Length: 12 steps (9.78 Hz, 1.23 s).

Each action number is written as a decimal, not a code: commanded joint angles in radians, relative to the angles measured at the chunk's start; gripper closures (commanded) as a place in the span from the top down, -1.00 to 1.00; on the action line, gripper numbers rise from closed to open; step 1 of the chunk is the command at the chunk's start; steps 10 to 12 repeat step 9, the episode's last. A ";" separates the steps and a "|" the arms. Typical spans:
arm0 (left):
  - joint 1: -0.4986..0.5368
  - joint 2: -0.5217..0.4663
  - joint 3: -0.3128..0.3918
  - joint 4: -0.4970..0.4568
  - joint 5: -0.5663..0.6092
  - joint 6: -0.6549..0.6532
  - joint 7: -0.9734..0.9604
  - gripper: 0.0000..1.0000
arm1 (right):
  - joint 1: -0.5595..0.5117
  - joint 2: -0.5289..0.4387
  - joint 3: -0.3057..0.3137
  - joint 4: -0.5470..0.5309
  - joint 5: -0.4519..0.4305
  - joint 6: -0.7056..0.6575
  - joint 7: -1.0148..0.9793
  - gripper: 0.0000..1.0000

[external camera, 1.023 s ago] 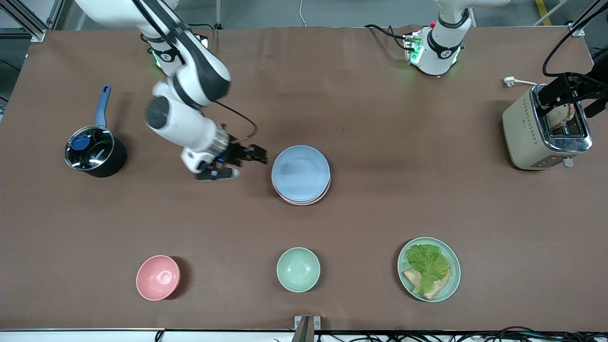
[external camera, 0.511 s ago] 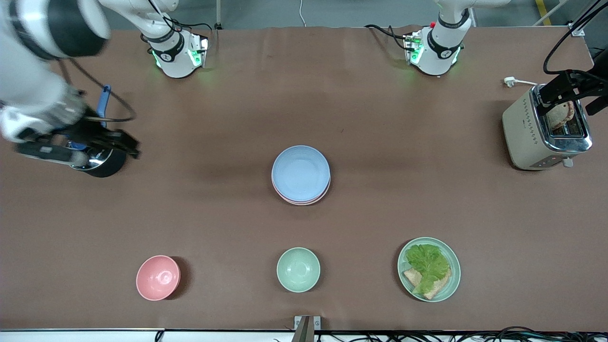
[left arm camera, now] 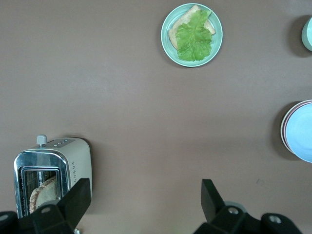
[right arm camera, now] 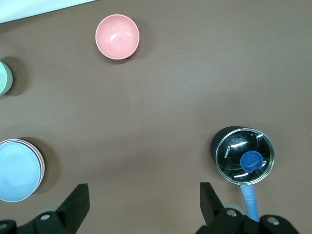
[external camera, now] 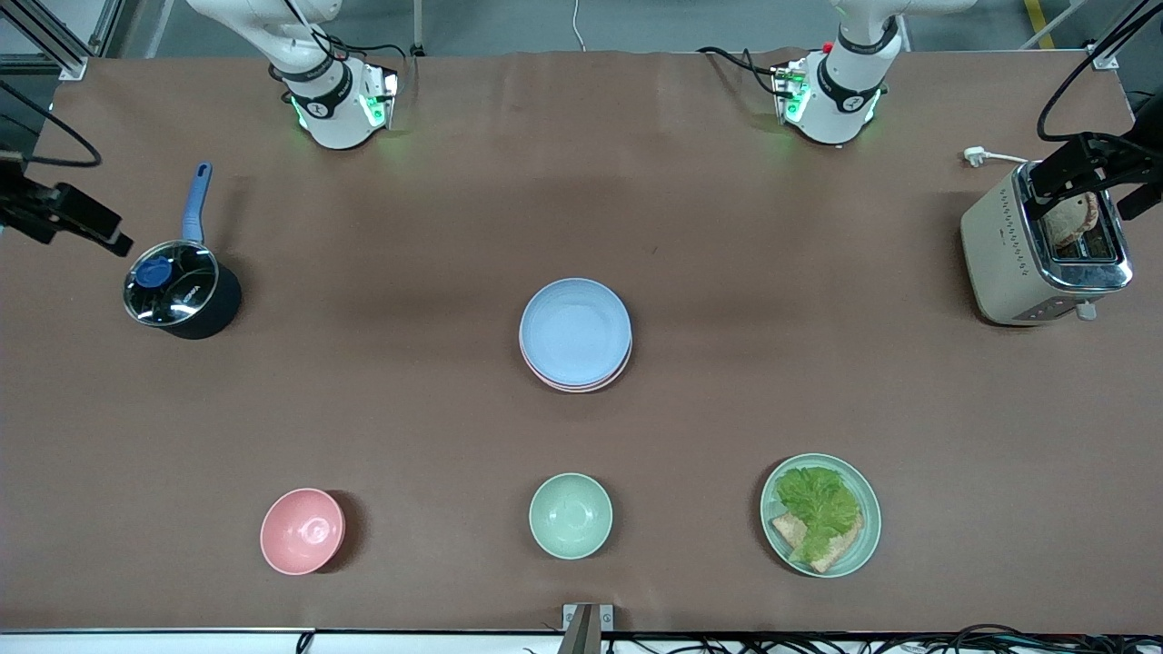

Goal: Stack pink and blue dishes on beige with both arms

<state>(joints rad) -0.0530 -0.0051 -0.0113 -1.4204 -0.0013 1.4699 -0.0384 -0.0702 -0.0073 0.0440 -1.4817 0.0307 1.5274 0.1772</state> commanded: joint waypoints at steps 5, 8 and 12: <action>0.007 -0.010 0.004 -0.046 -0.025 -0.006 0.015 1.00 | -0.008 0.026 -0.021 0.024 -0.018 -0.036 -0.038 1.00; 0.007 -0.010 0.007 -0.048 -0.020 -0.017 0.037 0.99 | 0.007 0.026 -0.036 0.023 -0.018 -0.036 -0.036 1.00; 0.007 -0.010 0.005 -0.046 -0.019 -0.016 0.037 0.99 | 0.016 0.026 -0.041 0.023 -0.018 -0.036 -0.036 1.00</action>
